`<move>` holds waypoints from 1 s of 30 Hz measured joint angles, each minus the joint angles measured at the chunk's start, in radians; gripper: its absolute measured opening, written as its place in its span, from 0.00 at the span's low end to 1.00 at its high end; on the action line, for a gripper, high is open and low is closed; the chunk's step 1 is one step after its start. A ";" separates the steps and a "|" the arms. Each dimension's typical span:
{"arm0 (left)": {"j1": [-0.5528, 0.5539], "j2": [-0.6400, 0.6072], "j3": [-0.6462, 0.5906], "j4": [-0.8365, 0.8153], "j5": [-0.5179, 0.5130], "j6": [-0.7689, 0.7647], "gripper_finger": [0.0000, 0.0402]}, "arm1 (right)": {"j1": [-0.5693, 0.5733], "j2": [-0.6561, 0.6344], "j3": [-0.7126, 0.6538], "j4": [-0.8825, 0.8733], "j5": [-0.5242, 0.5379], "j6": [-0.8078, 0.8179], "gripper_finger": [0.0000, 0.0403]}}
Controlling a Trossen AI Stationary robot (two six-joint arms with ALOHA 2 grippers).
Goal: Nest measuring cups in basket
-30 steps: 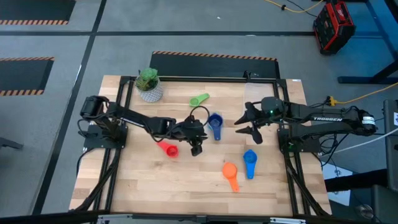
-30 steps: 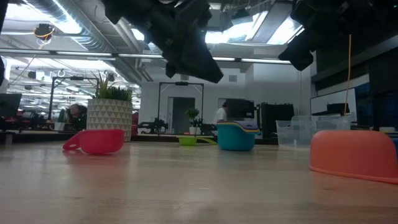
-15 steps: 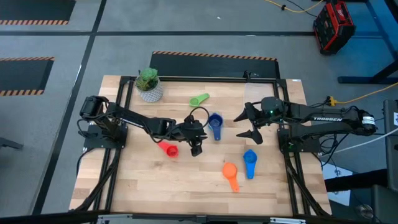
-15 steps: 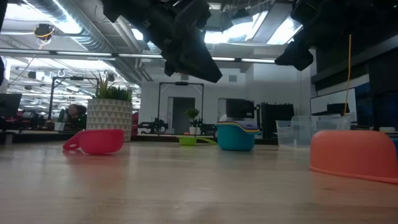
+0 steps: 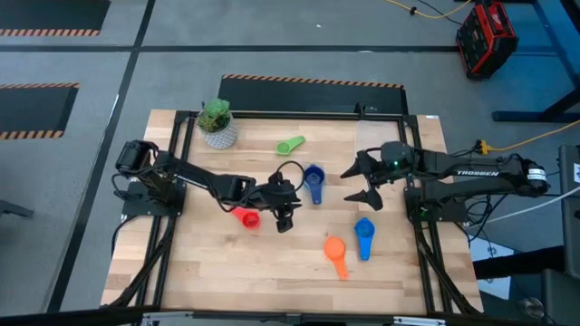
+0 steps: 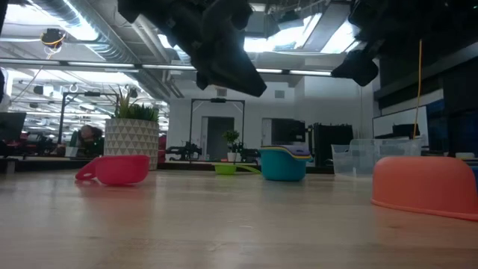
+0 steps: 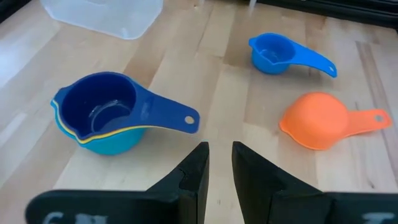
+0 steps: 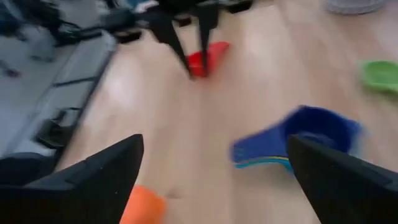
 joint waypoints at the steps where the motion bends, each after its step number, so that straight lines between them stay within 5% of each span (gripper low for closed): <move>1: -0.003 0.000 0.000 0.000 0.000 0.000 0.16 | 0.015 0.000 0.000 0.018 -0.024 0.013 0.99; 6: -0.020 0.000 0.000 0.000 -0.006 -0.002 0.16 | 0.118 0.000 0.000 0.110 -0.054 0.021 0.99; 19: -0.058 0.000 0.000 0.002 -0.038 -0.005 0.16 | 0.396 0.135 0.000 0.218 0.165 0.021 0.99; 30: -0.081 0.000 0.000 0.002 -0.042 -0.006 0.16 | 0.466 0.347 0.000 0.216 0.279 0.019 0.99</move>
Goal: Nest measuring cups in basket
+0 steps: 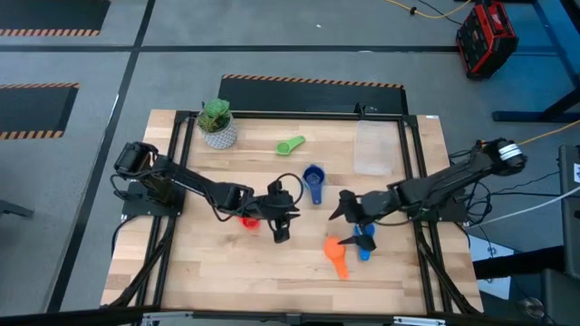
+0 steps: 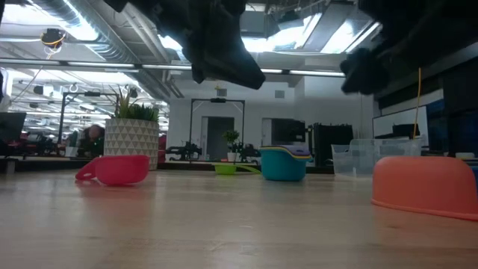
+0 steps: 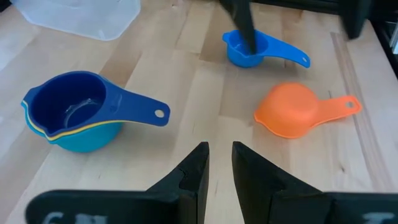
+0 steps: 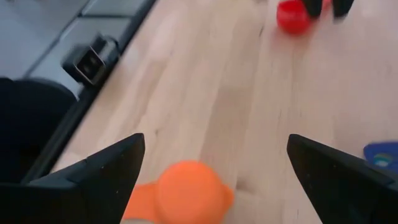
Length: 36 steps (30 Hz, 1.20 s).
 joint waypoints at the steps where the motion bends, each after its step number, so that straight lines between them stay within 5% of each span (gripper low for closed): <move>1: -0.002 0.000 0.000 0.000 0.000 -0.001 0.16 | 0.000 0.018 0.000 0.000 0.000 0.000 0.99; 21: -0.013 0.000 0.000 0.000 -0.016 -0.003 0.16 | 0.031 0.263 0.000 0.066 -0.115 -0.002 0.99; 36: -0.013 0.000 0.000 0.008 -0.016 -0.003 0.16 | 0.107 0.286 0.000 0.089 -0.001 -0.106 0.99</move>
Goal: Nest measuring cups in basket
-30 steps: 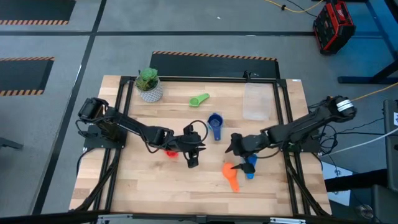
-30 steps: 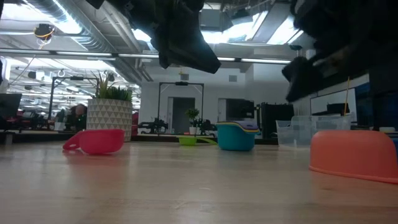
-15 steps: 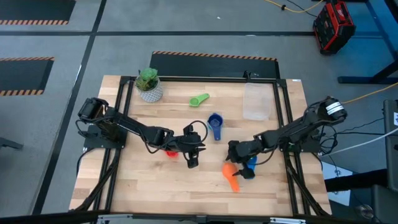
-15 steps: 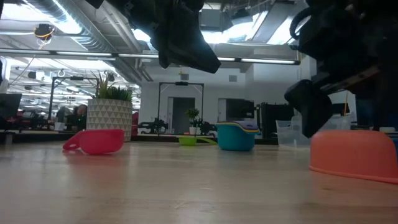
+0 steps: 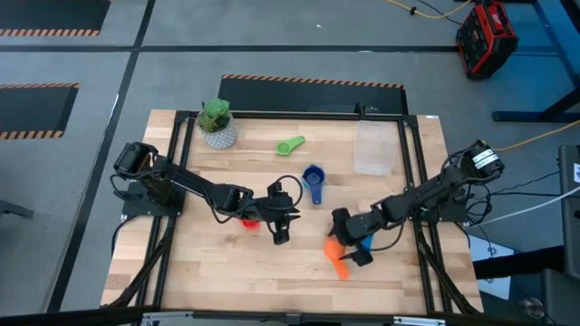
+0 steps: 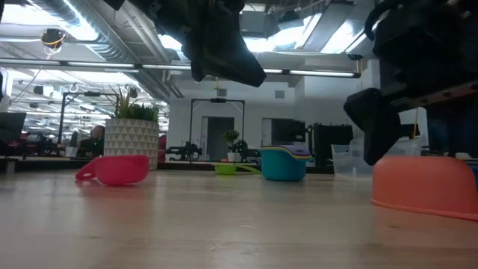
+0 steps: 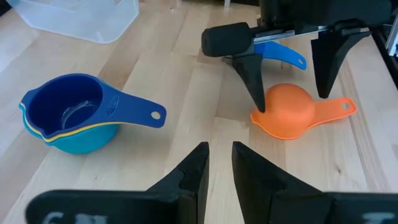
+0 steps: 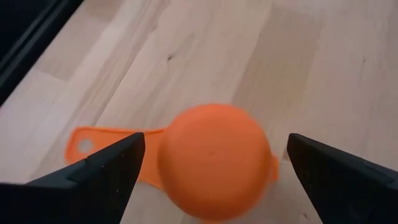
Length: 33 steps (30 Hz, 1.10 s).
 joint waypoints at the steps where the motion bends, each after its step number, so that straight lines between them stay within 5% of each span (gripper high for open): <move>1: 0.000 0.000 0.000 0.000 0.000 0.000 0.16 | 0.003 0.005 0.000 0.001 0.000 -0.008 0.99; 33: 0.000 0.000 0.000 0.016 -0.002 0.002 0.16 | 0.005 0.125 0.000 0.069 0.053 0.003 0.98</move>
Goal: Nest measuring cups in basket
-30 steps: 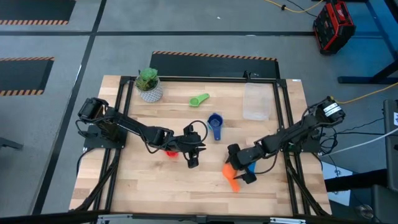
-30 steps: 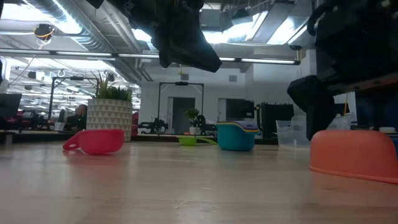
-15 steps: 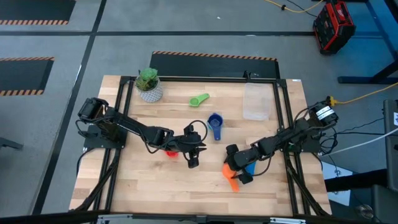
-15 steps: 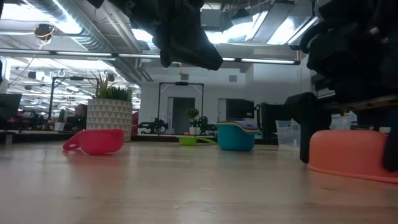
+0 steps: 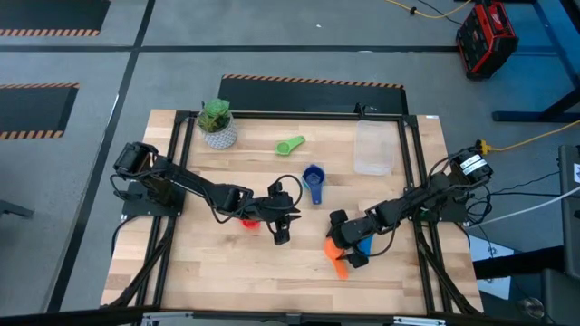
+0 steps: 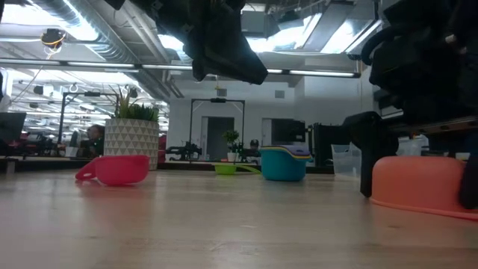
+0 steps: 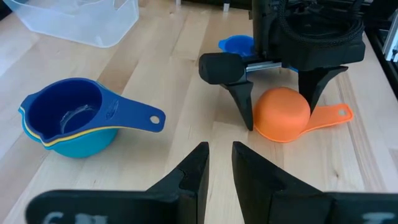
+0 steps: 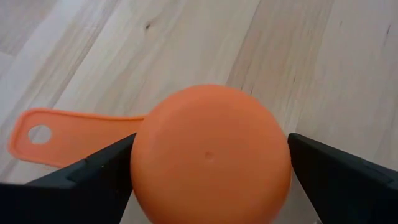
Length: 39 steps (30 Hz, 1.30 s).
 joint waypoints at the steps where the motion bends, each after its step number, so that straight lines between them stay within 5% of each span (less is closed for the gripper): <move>1: 0.000 0.000 0.000 0.000 0.000 0.000 0.16 | 0.000 0.000 0.000 0.000 0.000 0.000 0.97; 9: 0.000 0.000 0.000 0.000 0.000 0.000 0.16 | 0.000 0.000 0.000 0.003 0.005 -0.001 0.79; 21: 0.000 -0.007 0.000 -0.008 0.006 0.001 0.16 | 0.000 0.000 0.029 -0.008 0.056 -0.049 0.82; 28: -0.005 -0.084 0.003 -0.047 0.016 0.009 0.16 | -0.001 0.000 0.099 -0.012 0.215 -0.207 0.82; 39: -0.030 -0.353 0.000 -0.359 0.008 0.008 0.16 | -0.022 0.000 0.281 0.061 0.530 -0.604 0.82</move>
